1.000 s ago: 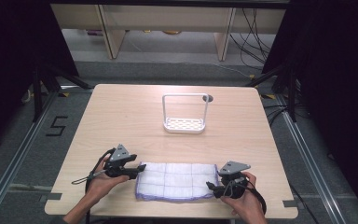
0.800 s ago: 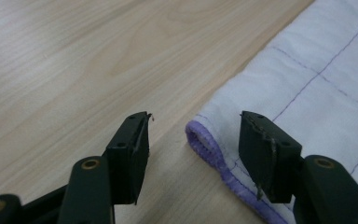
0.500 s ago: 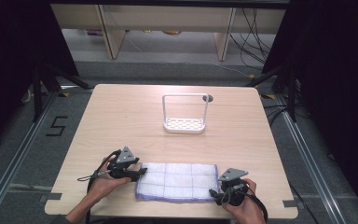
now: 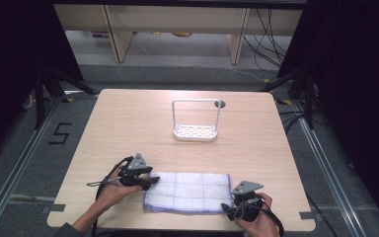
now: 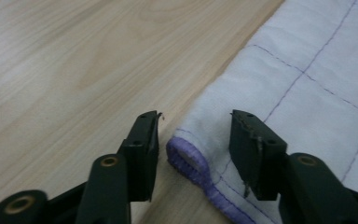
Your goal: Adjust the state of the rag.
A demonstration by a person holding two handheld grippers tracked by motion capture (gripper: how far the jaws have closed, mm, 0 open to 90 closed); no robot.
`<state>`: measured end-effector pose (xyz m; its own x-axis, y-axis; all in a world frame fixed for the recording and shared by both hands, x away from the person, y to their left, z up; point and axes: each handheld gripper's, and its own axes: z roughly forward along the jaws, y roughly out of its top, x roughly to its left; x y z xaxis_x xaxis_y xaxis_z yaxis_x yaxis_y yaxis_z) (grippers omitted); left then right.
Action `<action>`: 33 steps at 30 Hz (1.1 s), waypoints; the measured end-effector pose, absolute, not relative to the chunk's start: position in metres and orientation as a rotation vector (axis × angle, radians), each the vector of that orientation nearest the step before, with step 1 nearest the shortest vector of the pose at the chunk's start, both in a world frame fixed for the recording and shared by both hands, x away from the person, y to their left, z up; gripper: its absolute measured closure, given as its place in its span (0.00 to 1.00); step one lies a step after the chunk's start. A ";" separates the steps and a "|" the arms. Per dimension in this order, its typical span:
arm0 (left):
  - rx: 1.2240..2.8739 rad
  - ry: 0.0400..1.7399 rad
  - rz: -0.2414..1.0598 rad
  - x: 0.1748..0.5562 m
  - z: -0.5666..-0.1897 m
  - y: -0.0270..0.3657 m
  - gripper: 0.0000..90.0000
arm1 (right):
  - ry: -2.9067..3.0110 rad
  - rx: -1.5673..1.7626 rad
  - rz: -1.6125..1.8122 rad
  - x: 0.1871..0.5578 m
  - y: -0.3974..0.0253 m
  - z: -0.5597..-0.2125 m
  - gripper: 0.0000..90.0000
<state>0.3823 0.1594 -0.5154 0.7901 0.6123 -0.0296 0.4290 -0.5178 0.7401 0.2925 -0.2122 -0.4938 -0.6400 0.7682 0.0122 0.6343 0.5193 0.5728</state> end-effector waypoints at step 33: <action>2.148 0.759 0.270 0.331 -0.502 0.172 0.93 | 2.613 0.967 0.891 0.359 -0.211 -0.471 0.95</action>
